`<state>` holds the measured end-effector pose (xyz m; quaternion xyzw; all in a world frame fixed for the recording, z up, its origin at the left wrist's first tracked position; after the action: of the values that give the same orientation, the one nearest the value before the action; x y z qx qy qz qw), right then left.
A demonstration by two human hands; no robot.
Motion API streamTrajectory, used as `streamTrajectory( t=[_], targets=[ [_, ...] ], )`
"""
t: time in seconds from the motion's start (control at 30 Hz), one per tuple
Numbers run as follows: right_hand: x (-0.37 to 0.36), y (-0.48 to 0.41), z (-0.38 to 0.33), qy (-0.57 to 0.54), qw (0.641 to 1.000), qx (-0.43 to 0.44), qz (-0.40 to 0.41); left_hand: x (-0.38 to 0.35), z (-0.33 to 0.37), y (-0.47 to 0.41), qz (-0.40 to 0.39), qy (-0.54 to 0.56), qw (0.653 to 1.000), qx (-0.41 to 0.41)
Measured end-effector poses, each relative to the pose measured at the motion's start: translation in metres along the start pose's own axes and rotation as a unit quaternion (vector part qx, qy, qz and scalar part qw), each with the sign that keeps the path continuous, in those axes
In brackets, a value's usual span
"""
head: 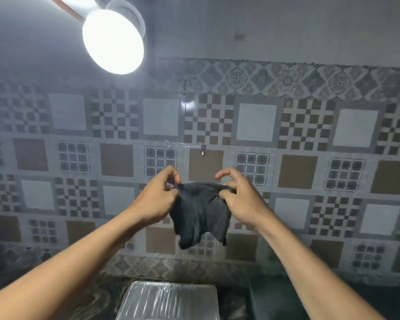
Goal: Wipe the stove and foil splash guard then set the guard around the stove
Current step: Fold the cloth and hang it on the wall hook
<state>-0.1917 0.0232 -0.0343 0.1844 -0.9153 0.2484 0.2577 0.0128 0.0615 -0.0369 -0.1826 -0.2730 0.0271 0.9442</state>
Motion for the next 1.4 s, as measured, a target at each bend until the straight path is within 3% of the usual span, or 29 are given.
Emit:
streamTrajectory(
  t=[0.1, 0.2, 0.33, 0.47, 0.5, 0.6, 0.7, 0.8, 0.87, 0.97, 1.1, 1.23, 1.4],
  targets=[
    [0.011, -0.022, -0.004, 0.079, 0.994, 0.057, -0.039, 0.013, 0.009, -0.026, -0.004, -0.125, 0.991, -0.054],
    [0.021, -0.045, -0.003, 0.128, 0.988, 0.061, -0.055, 0.022, 0.019, -0.053, 0.004, -0.217, 0.971, -0.096],
    [0.033, -0.076, 0.001, 0.193, 0.976, 0.094, -0.043, 0.027, 0.020, -0.084, -0.014, -0.259, 0.959, -0.114],
    [0.039, -0.107, 0.006, 0.285, 0.948, 0.141, 0.002, 0.028, 0.015, -0.112, -0.029, -0.375, 0.917, -0.134],
    [0.039, -0.116, 0.006, 0.306, 0.939, 0.153, 0.015, 0.029, 0.016, -0.119, -0.016, -0.391, 0.909, -0.143],
    [0.044, -0.143, 0.010, 0.330, 0.928, 0.162, 0.055, 0.029, 0.027, -0.141, 0.024, -0.299, 0.946, -0.126],
    [0.047, -0.156, 0.015, 0.456, 0.870, 0.160, 0.096, 0.019, 0.024, -0.162, 0.054, -0.362, 0.919, -0.147],
    [0.038, -0.152, 0.029, 0.463, 0.867, 0.154, 0.100, 0.008, 0.000, -0.166, 0.055, -0.436, 0.886, -0.147],
    [0.030, -0.148, 0.042, 0.484, 0.857, 0.151, 0.089, 0.004, -0.021, -0.168, 0.036, -0.434, 0.893, -0.110],
    [0.022, -0.141, 0.063, 0.434, 0.895, 0.089, 0.050, -0.005, -0.037, -0.157, 0.022, -0.459, 0.881, -0.115],
    [0.016, -0.127, 0.060, 0.389, 0.917, 0.084, 0.009, -0.006, -0.032, -0.138, -0.012, -0.394, 0.914, -0.093],
    [0.019, -0.103, 0.040, 0.349, 0.933, 0.089, 0.006, -0.003, -0.014, -0.105, 0.000, -0.346, 0.936, -0.068],
    [0.005, -0.068, 0.017, 0.347, 0.933, 0.094, -0.030, 0.004, -0.005, -0.052, 0.023, -0.371, 0.928, -0.024]
  ],
)
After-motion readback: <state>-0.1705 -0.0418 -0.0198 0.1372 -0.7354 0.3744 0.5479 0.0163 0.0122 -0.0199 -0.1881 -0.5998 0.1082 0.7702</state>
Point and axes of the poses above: each hand's wrist, its own y-axis away from the middle knuckle, its own x-axis out of the back of the hand, z = x × y, the point moved 4 cm from there along -y, towards the middle knuckle, and after that the axes turned 9 degrees about -z, right-handed, at the moved point
